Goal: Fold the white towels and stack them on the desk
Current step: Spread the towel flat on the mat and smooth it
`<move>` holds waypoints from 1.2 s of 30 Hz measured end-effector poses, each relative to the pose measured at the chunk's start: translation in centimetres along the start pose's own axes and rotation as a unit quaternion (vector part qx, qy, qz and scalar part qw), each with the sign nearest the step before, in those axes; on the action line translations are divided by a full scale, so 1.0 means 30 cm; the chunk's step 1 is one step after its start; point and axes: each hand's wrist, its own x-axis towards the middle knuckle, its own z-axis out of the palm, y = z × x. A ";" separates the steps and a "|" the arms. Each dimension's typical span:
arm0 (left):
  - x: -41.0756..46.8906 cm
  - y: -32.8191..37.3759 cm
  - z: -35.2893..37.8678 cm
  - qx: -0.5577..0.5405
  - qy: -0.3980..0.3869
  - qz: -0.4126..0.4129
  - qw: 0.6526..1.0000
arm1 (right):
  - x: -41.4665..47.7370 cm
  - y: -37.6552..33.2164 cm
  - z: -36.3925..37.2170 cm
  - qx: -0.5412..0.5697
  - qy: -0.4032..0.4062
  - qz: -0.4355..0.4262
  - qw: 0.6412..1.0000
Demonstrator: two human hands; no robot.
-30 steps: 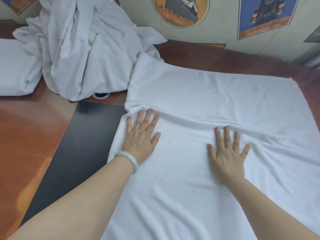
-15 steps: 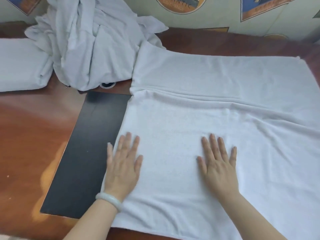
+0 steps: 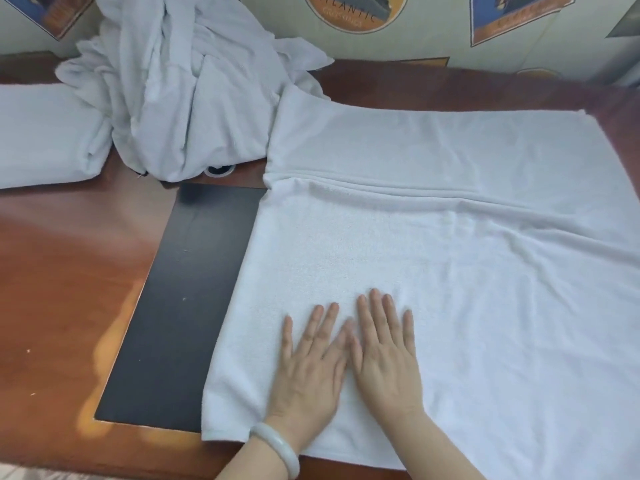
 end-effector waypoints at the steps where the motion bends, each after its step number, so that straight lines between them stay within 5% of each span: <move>1: -0.018 -0.051 -0.009 0.004 0.004 -0.035 0.999 | 0.000 0.010 0.005 -0.002 0.000 0.004 1.000; 8: -0.121 -0.363 -0.052 0.009 0.021 -0.253 0.967 | 0.007 0.011 -0.014 0.017 -0.014 -0.008 1.000; 12: 0.005 -0.051 -0.091 -0.019 0.085 -0.117 0.989 | -0.016 0.088 -0.074 0.027 0.006 0.010 1.000; 16: 0.150 0.358 -0.020 -0.078 0.064 0.016 0.995 | -0.079 0.283 -0.085 -0.001 0.006 0.031 1.000; 21: 0.156 0.434 0.067 -0.036 0.019 0.012 0.999 | -0.203 0.535 -0.124 -0.020 -0.003 0.036 0.999; 29: 0.155 0.434 0.084 -0.009 0.041 0.006 0.999 | -0.438 0.948 -0.245 -0.058 -0.003 0.222 0.973; 36: 0.225 0.783 0.052 -0.036 0.037 0.099 0.994 | -0.278 0.812 -0.271 -0.019 0.021 0.088 0.996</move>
